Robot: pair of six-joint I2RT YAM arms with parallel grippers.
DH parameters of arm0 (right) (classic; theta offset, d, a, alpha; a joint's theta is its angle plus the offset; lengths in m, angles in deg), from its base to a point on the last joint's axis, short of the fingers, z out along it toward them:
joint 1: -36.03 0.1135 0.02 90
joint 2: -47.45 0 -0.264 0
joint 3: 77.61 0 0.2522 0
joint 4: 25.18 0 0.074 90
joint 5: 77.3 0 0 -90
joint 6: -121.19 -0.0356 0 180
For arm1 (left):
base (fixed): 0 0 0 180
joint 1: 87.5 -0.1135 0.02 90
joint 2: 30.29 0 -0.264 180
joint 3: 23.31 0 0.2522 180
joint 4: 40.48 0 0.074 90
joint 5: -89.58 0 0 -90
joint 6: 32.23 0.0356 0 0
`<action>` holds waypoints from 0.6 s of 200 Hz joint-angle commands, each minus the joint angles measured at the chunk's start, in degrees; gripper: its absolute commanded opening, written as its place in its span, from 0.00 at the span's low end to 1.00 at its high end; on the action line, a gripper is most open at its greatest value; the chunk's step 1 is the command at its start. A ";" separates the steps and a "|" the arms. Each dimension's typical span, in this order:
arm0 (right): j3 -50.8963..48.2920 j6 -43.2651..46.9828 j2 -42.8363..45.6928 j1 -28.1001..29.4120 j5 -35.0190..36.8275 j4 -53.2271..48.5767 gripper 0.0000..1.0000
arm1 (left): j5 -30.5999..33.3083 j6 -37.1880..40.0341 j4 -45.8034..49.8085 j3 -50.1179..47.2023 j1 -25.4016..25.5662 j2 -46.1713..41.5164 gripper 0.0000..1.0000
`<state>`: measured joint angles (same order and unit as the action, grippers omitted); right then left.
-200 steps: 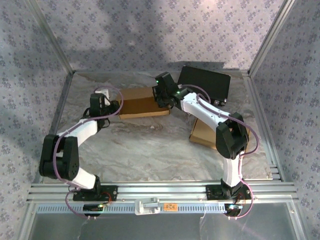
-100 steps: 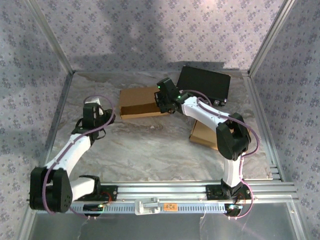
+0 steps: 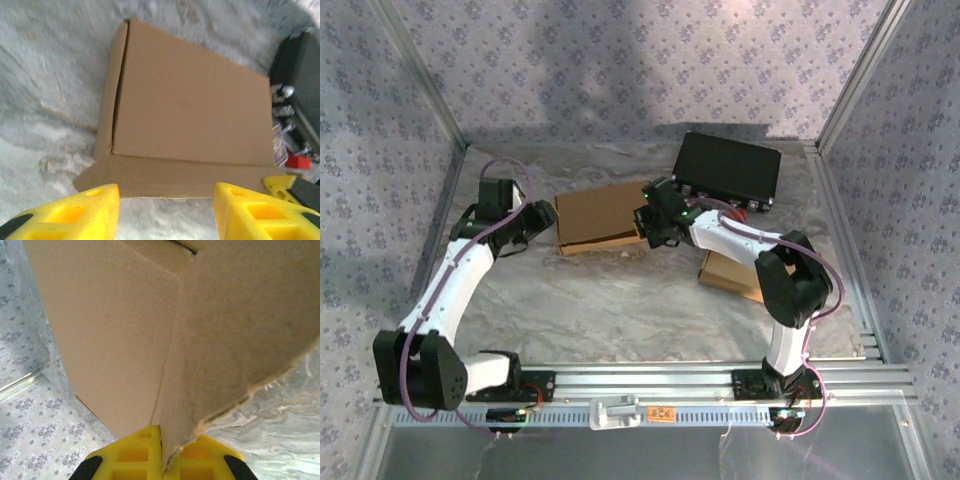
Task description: Fold the paper box
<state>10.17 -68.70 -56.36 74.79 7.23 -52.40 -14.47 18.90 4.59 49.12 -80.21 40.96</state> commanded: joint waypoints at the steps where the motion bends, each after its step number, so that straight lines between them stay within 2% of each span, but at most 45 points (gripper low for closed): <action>1: -2.85 2.03 2.70 1.13 -0.74 -3.34 0.00 | -6.50 1.39 11.48 2.04 -1.48 1.69 0.54; 31: -7.47 -0.12 3.57 2.13 -3.64 -3.12 0.02 | -9.28 5.39 11.92 -0.75 -2.56 4.46 0.57; 45: -8.64 -0.34 3.43 2.23 -5.17 -1.85 0.12 | -10.21 8.19 11.10 -2.18 -2.78 6.70 0.57; 76: -7.29 1.56 4.09 1.74 -6.70 -7.31 0.34 | -12.35 11.63 8.64 -3.47 -4.51 12.64 0.55; 91: -3.42 6.27 5.11 1.20 -7.01 -12.91 0.46 | -12.21 12.55 8.32 -2.99 -5.31 14.52 0.54; 105: 1.07 14.65 6.43 0.68 -5.59 -22.78 0.56 | -11.51 13.79 9.09 -2.13 -6.02 15.50 0.52; 120: 5.46 23.46 8.52 0.10 -2.99 -31.28 0.62 | -10.99 15.28 9.27 -1.81 -6.29 15.98 0.51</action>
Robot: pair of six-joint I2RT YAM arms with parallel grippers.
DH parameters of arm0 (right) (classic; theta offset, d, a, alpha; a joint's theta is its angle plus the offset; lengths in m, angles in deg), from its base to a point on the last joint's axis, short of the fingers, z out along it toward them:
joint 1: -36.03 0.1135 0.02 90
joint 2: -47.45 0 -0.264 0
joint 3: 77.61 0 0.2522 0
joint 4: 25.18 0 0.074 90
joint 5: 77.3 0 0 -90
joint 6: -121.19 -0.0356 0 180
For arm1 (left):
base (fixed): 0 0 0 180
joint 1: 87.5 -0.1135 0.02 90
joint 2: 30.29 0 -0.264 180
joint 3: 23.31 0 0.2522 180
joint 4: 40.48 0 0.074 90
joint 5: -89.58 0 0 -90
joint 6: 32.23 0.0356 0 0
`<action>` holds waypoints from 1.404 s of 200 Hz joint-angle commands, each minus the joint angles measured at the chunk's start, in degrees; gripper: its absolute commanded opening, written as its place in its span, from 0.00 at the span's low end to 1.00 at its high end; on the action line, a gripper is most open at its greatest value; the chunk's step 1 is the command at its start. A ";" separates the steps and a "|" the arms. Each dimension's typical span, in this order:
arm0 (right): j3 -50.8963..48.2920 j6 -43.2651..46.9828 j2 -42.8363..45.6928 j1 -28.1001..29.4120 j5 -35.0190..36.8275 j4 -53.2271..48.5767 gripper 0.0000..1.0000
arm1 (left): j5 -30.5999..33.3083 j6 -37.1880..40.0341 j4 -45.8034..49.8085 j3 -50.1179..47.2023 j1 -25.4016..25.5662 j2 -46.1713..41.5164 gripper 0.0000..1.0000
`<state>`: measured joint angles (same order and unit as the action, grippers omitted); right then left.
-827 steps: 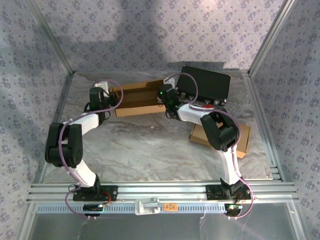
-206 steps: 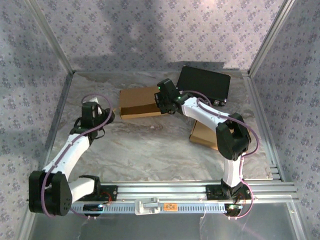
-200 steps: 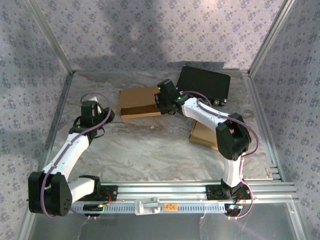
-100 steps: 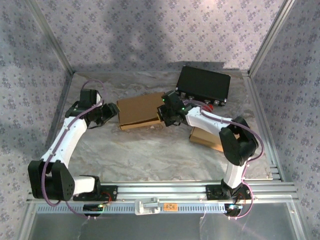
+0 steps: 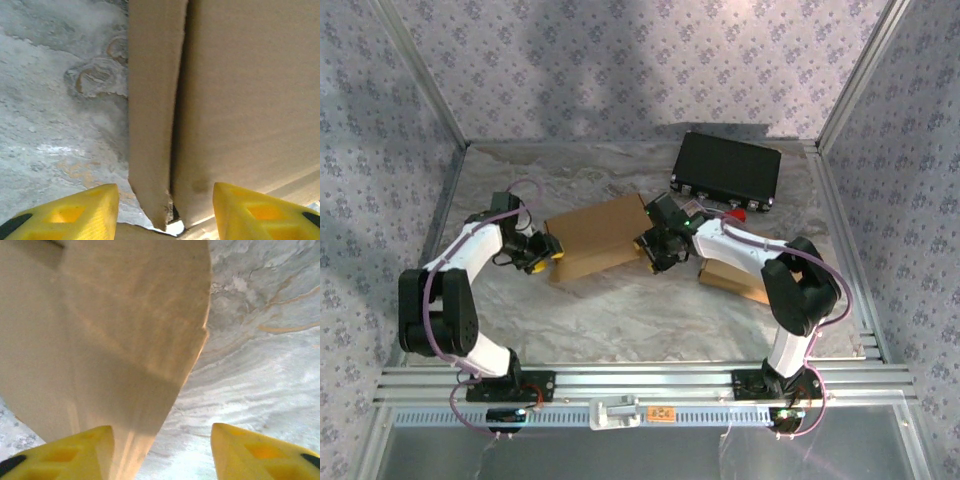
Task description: Fold the paper box
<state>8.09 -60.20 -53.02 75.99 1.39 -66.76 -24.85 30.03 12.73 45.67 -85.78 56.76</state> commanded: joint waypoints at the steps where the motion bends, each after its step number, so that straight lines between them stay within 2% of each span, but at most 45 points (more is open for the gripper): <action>1: 7.70 15.65 5.36 -1.15 2.95 -17.31 0.62 | -0.57 4.22 1.11 1.64 -0.73 0.20 0.51; 20: 9.21 25.28 9.10 -2.31 6.19 -20.99 0.67 | -0.97 4.81 -0.24 1.08 -0.87 0.90 0.50; 37: 9.05 37.85 9.22 -6.20 4.15 -16.35 0.68 | -1.67 4.89 -0.24 1.06 -0.98 1.65 0.50; 62: 16.61 54.75 -1.14 -10.54 -2.51 -17.72 0.61 | -2.09 4.72 -0.24 1.71 -1.36 2.57 0.50; 79: 24.86 65.23 -8.94 -10.70 -1.92 -22.43 0.59 | -1.83 5.20 0.17 2.44 -1.40 2.96 0.50; 106: 33.55 72.81 -18.07 -11.20 -3.16 -25.51 0.60 | -1.58 5.46 0.38 2.81 -1.45 3.50 0.49; 148: 34.89 74.17 -24.44 -11.84 -6.87 -24.88 0.56 | -2.16 6.34 -0.23 3.05 -1.55 4.71 0.49; 195: 29.54 70.90 -23.54 -14.30 -12.22 -20.16 0.39 | -5.07 5.58 -4.19 2.78 -2.92 5.20 0.47; 235: 25.61 70.74 -19.29 -16.64 -15.77 -18.04 0.41 | -5.65 4.63 -6.81 2.47 -6.77 1.02 0.47; 281: 23.62 71.44 -18.27 -17.81 -20.52 -15.87 0.54 | -14.19 2.80 -12.94 2.98 -7.09 4.64 0.48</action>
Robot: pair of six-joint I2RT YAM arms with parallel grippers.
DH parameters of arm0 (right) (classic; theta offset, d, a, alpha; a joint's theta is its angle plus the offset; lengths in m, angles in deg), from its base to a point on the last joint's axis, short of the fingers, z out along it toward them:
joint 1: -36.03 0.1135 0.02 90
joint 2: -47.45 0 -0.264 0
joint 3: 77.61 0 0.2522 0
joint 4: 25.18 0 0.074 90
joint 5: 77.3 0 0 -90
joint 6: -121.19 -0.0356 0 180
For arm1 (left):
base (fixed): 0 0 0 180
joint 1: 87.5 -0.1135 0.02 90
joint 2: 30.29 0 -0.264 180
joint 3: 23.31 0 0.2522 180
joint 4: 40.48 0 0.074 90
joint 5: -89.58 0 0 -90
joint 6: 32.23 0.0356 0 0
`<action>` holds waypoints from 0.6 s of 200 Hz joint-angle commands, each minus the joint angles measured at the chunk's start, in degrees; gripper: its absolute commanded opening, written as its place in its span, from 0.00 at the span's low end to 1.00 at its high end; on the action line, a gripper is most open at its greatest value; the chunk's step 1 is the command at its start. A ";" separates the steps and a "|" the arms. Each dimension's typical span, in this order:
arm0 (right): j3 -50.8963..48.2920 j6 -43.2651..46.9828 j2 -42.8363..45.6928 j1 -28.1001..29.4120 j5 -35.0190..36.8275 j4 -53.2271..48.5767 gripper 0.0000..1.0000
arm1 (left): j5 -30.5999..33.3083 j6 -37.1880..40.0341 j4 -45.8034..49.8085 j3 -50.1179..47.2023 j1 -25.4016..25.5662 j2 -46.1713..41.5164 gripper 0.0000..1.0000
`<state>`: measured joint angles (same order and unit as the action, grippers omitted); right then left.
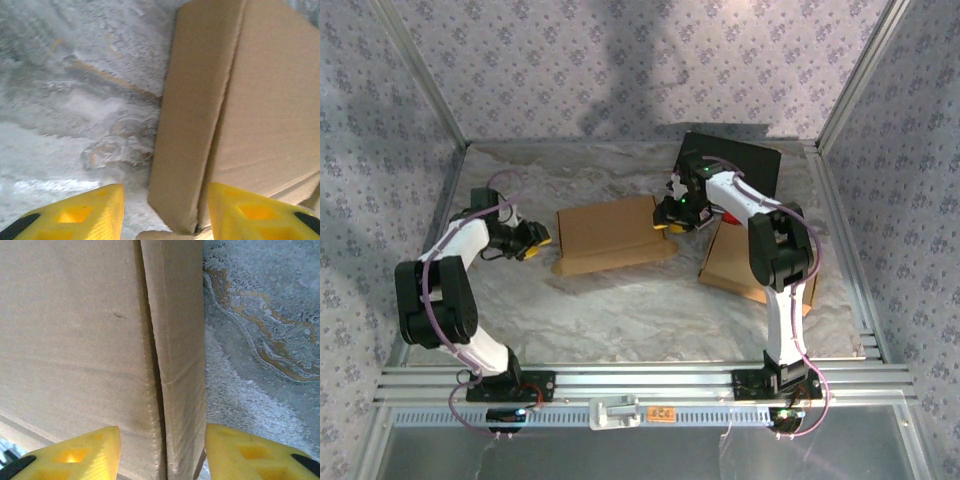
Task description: Fold the paper box
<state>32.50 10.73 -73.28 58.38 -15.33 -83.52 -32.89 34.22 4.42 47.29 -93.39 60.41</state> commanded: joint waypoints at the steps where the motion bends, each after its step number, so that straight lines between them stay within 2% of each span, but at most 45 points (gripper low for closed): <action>1: -0.76 0.52 1.99 -0.20 -3.79 0.90 0.54 | -6.22 -1.40 -4.79 1.36 0.56 0.98 0.48; 23: -1.06 0.35 1.46 -1.14 -4.04 1.31 0.60 | -6.41 -1.75 -6.42 1.49 1.94 0.92 0.50; 73: -1.57 0.34 -0.12 -2.15 -4.06 2.75 0.63 | -6.83 -1.59 -5.36 1.58 3.69 6.91 0.50; 96: -2.26 0.60 -0.21 -2.22 -4.64 4.34 0.65 | -5.00 -1.97 -6.73 0.13 3.96 6.89 0.46; 120: -4.25 0.72 -0.12 -2.29 -5.19 7.00 0.66 | -4.10 -2.45 -6.88 -0.58 3.45 7.13 0.36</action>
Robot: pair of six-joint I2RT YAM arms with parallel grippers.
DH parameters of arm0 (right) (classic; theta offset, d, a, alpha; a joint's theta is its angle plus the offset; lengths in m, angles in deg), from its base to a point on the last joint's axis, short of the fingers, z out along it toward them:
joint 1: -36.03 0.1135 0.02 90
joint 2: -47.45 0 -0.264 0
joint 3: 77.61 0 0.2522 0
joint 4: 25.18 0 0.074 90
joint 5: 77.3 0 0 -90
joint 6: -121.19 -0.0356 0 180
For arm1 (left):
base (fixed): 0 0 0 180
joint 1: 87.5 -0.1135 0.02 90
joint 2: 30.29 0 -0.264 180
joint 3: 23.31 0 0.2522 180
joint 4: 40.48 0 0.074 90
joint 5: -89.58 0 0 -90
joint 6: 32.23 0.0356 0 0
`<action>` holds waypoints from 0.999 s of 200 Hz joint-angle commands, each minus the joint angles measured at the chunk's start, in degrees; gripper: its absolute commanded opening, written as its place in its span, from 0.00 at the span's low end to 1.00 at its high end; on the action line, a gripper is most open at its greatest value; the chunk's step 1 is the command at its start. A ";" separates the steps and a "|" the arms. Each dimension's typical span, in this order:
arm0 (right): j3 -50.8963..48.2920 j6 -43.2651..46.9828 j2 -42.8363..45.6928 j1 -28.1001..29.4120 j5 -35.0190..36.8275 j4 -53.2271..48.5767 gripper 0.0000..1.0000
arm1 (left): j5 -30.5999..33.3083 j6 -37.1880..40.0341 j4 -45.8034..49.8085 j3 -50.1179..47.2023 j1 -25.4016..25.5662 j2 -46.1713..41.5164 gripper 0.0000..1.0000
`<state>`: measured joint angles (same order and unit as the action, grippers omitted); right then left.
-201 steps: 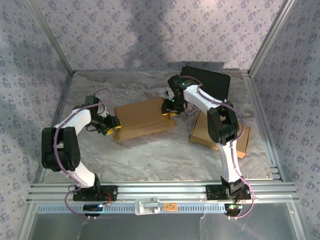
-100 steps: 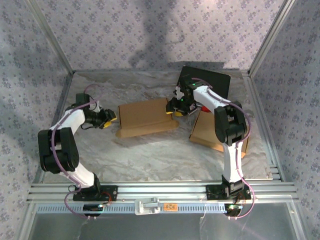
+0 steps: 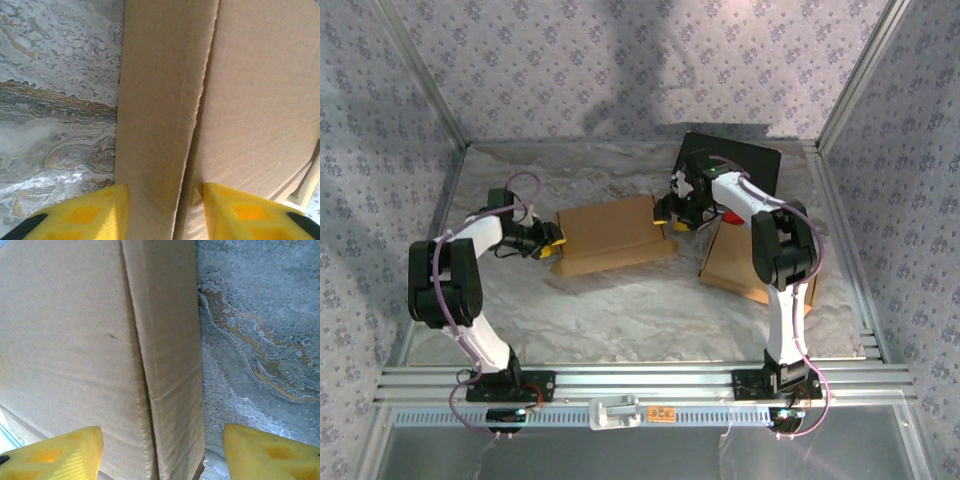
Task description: Fold the paper box
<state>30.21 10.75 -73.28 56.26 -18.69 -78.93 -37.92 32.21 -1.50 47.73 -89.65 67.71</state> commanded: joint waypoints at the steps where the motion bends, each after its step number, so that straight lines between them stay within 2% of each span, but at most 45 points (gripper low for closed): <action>1: -2.08 0.68 -0.12 -0.13 -1.82 2.52 0.66 | 0.97 -0.45 -0.96 -1.06 -0.30 -0.17 0.36; 61: -9.42 -1.93 1.88 -0.64 -8.31 15.66 0.73 | -3.14 -4.17 -3.35 -5.26 -4.69 1.00 0.27; 94: -9.77 -1.88 1.22 -0.84 -10.23 17.07 0.77 | -4.45 -3.89 -2.98 -6.10 -6.59 1.84 0.24; 140: -8.92 -1.85 0.10 -0.69 -12.04 17.87 0.90 | -8.28 -1.51 -1.80 -7.96 -11.60 3.67 0.20; 200: -4.30 -5.08 -3.07 0.49 -13.97 22.30 0.91 | -7.98 2.96 1.67 -7.78 -13.48 5.62 0.19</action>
<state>23.13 7.91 -74.87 56.21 -30.89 -60.22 -53.22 32.43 -5.70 41.67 -101.89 70.24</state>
